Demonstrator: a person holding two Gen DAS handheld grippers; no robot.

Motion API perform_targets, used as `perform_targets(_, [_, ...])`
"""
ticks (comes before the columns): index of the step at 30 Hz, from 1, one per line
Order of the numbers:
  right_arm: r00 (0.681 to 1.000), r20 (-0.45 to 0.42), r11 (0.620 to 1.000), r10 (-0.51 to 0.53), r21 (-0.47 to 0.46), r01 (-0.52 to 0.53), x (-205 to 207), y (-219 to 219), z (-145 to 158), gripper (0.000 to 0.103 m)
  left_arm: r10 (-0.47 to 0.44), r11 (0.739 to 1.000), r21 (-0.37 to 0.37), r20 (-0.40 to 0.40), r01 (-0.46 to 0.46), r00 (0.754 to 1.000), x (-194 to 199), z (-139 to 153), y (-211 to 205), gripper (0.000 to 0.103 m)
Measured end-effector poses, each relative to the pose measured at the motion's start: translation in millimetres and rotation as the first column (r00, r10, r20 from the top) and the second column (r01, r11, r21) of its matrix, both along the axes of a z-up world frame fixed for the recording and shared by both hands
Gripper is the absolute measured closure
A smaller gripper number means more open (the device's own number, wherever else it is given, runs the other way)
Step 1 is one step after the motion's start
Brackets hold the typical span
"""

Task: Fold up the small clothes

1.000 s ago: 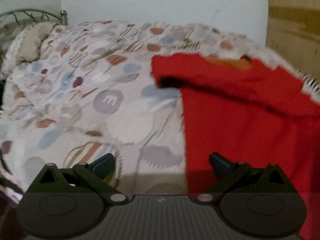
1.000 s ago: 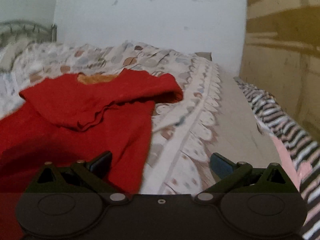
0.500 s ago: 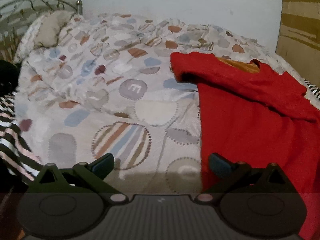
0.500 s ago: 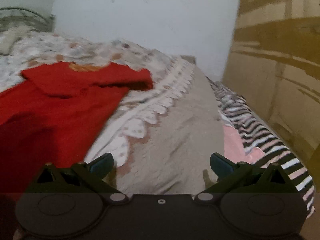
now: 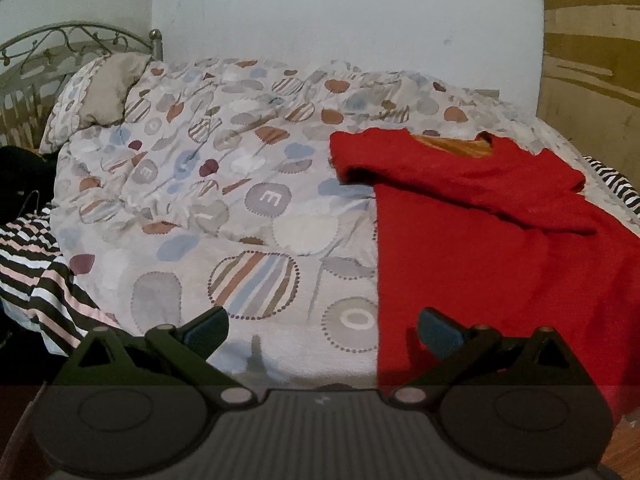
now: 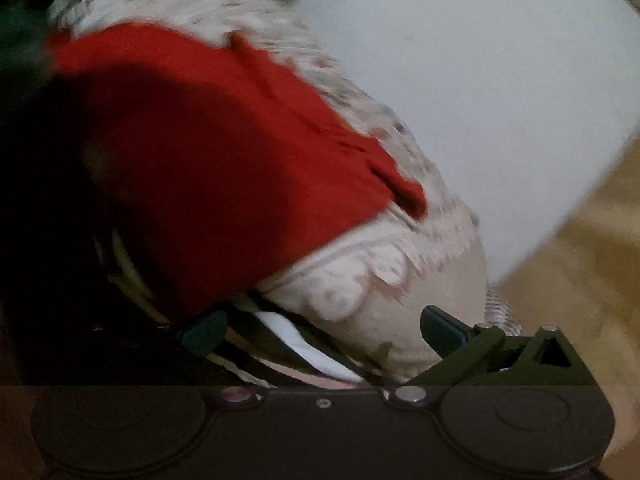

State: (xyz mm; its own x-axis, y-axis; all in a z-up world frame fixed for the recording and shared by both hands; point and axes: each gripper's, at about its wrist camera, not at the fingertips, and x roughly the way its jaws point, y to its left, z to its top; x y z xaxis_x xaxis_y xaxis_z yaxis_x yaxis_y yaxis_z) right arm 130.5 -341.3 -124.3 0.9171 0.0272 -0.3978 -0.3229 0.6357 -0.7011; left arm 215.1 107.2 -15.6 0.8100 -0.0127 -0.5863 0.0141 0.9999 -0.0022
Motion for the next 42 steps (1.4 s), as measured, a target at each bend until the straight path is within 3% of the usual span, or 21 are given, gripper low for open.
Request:
perform_targets(3, [0.995, 0.027, 0.972, 0.101, -0.216, -0.093, -5.1, 17.2, -26.3, 0.000, -0.007, 1.000, 0.013, 0.010, 0.007, 1.000, -4.0, 4.0, -3.6, 0.000])
perform_targets(6, [0.978, 0.040, 0.903, 0.207, -0.391, -0.175, -9.7, 26.5, -48.8, 0.000, -0.007, 1.000, 0.021, 0.017, 0.007, 1.000, -7.8, 7.2, -3.9, 0.000])
perform_targets(10, [0.947, 0.096, 0.818, 0.306, -0.536, -0.210, -11.2, 34.3, -66.3, 0.000, 0.008, 1.000, 0.013, 0.013, -0.008, 1.000, -10.7, 7.9, -0.7, 0.000])
perform_targets(15, [0.901, 0.134, 0.711, 0.413, -0.665, -0.228, -9.9, 35.7, -80.8, 0.001, 0.024, 1.000, -0.001, 0.008, -0.024, 1.000, -16.7, 8.8, 4.6, 0.000])
perform_targets(18, [0.879, 0.131, 0.679, 0.459, -0.690, -0.252, -15.1, 35.0, -77.9, 0.003, 0.031, 1.000, -0.003, 0.010, -0.031, 0.999, -20.8, 8.9, 6.4, 0.000])
perform_targets(20, [0.863, 0.124, 0.652, 0.490, -0.710, -0.268, -19.1, 34.9, -75.0, 0.010, 0.031, 0.999, -0.010, 0.009, -0.031, 0.999, -22.6, 8.3, 6.5, 0.000])
perform_targets(23, [0.847, 0.112, 0.627, 0.520, -0.724, -0.289, -21.2, 30.9, -68.7, 0.032, 0.025, 1.000, -0.019, 0.008, -0.025, 1.000, -25.2, 8.1, 5.1, 0.000])
perform_targets(25, [0.848, 0.101, 0.626, 0.520, -0.721, -0.298, -23.8, 30.1, -62.4, 0.052, 0.017, 1.000, -0.024, 0.015, -0.016, 1.000, -28.5, 9.1, 3.0, 0.000])
perform_targets(30, [0.871, 0.038, 0.663, 0.489, -0.666, -0.343, -27.1, 34.0, -30.3, 0.084, -0.018, 0.999, -0.035, 0.033, 0.019, 0.999, -35.1, 11.1, -6.6, 0.000])
perform_targets(33, [0.893, 0.011, 0.739, 0.450, -0.565, -0.366, -25.3, 41.1, 9.3, 0.087, -0.058, 0.997, -0.038, 0.048, 0.060, 0.997, -39.6, 11.8, -15.8, 0.000])
perform_targets(37, [0.933, -0.056, 0.880, 0.354, -0.319, -0.353, -9.0, 49.8, 79.2, 0.088, -0.141, 0.988, -0.049, 0.104, 0.147, 0.984, -51.7, 13.6, -29.5, 0.000])
perform_targets(42, [0.945, -0.121, 0.947, 0.305, -0.068, -0.314, 20.5, 61.2, 147.0, 0.089, -0.208, 0.972, -0.063, 0.215, 0.226, 0.954, -74.4, 13.5, -50.0, 0.000])
